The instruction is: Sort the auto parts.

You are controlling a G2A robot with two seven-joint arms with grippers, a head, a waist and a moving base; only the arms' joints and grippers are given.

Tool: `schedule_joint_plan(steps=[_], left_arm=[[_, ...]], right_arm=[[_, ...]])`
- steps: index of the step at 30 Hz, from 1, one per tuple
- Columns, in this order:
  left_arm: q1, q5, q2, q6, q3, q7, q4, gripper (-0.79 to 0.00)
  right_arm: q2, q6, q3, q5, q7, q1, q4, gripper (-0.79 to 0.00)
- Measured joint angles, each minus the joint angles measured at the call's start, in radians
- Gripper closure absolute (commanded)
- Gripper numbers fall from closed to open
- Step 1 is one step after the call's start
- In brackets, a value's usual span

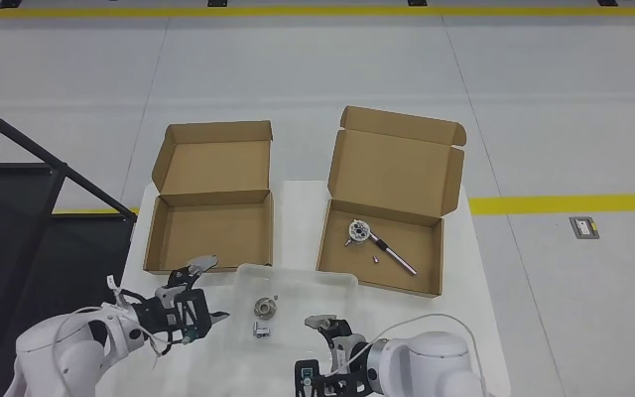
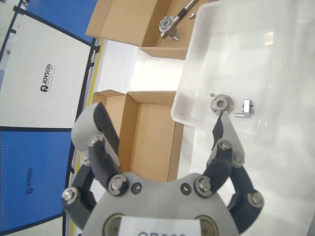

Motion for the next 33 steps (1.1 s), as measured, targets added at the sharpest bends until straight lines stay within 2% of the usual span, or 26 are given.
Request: schedule_joint_plan(steps=[8, 11, 14, 20, 27, 30, 33], left_arm=[[0.0, 0.0, 0.0, 0.0, 0.0, 0.0, -0.001, -0.785], [-0.001, 0.036, 0.006, 0.0, 0.043, -0.012, -0.019, -0.785], [-0.041, 0.103, 0.023, -0.006, 0.105, -0.023, -0.001, -0.785], [-0.195, 0.242, 0.088, -0.006, 0.269, 0.069, 0.126, -0.785], [-0.449, 0.357, 0.164, -0.006, 0.521, 0.255, 0.328, -0.785], [-0.549, 0.37, 0.181, -0.006, 0.636, 0.313, 0.392, -0.785], [-0.634, 0.355, 0.191, -0.006, 0.741, 0.342, 0.431, -0.785]], right_arm=[[0.0, 0.0, 0.0, 0.0, 0.0, 0.0, 0.0, -0.785], [0.0, 0.0, 0.0, 0.0, 0.0, 0.0, 0.0, -0.785], [0.0, 0.0, 0.0, 0.0, 0.0, 0.0, 0.0, -0.785], [0.0, 0.0, 0.0, 0.0, 0.0, 0.0, 0.0, -0.785], [0.0, 0.0, 0.0, 0.0, 0.0, 0.0, 0.0, -0.785], [0.001, 0.016, 0.003, -0.013, -0.008, -0.009, -0.004, -0.785], [0.008, 0.087, 0.027, -0.075, 0.01, -0.05, -0.032, -0.785]])
